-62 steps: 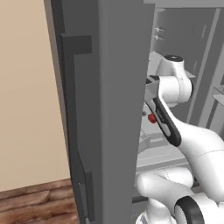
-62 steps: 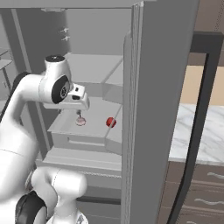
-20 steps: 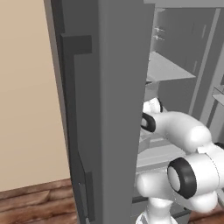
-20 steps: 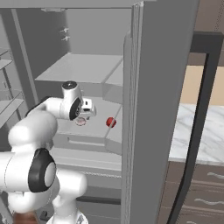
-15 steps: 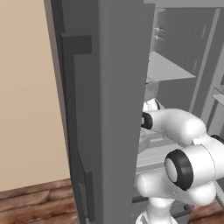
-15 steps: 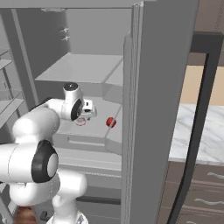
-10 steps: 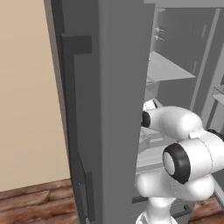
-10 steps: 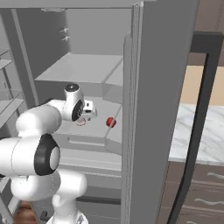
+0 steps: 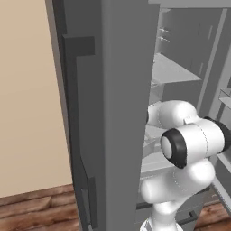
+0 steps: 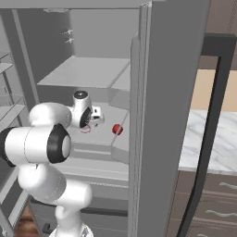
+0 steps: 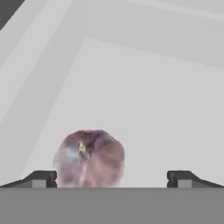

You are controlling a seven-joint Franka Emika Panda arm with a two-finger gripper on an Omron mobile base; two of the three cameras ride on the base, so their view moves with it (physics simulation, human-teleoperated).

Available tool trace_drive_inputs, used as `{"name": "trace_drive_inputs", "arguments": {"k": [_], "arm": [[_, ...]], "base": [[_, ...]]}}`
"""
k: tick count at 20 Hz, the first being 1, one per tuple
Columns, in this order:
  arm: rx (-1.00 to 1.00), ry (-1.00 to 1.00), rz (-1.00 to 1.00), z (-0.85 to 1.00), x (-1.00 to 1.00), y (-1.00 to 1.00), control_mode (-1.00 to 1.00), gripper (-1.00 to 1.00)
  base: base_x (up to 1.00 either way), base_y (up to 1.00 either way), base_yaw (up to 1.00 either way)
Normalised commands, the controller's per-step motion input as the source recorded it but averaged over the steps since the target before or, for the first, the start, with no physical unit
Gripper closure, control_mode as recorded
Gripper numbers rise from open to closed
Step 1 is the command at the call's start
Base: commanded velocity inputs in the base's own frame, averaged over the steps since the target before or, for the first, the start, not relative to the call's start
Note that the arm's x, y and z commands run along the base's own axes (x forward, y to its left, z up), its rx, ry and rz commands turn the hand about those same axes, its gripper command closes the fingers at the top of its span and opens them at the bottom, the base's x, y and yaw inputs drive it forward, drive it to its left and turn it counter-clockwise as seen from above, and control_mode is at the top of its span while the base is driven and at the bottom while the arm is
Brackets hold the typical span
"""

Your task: Retrieve the bottle and the shaker from the cabinet and place them next to the mixing bowl on the counter. Then add garlic from the fridge to the mixing bowl.

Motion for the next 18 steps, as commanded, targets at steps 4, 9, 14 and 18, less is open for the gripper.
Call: {"name": "trace_drive_inputs", "arguments": {"k": [4, 9, 14, 18], "arm": [[0.00, 0.00, 0.13, -0.01, 0.30, 0.00, -1.00, -1.00], [0.00, 0.00, 0.08, -0.08, 0.22, 0.00, -1.00, -1.00], [0.00, 0.00, 0.02, 0.00, -0.28, 0.00, -1.00, -1.00], [0.00, 0.00, 0.05, 0.00, -0.52, 0.00, -1.00, -1.00]], "base": [[0.00, 0.00, 0.00], [0.00, 0.00, 0.00], [0.00, 0.00, 0.00], [0.00, 0.00, 0.00]]}}
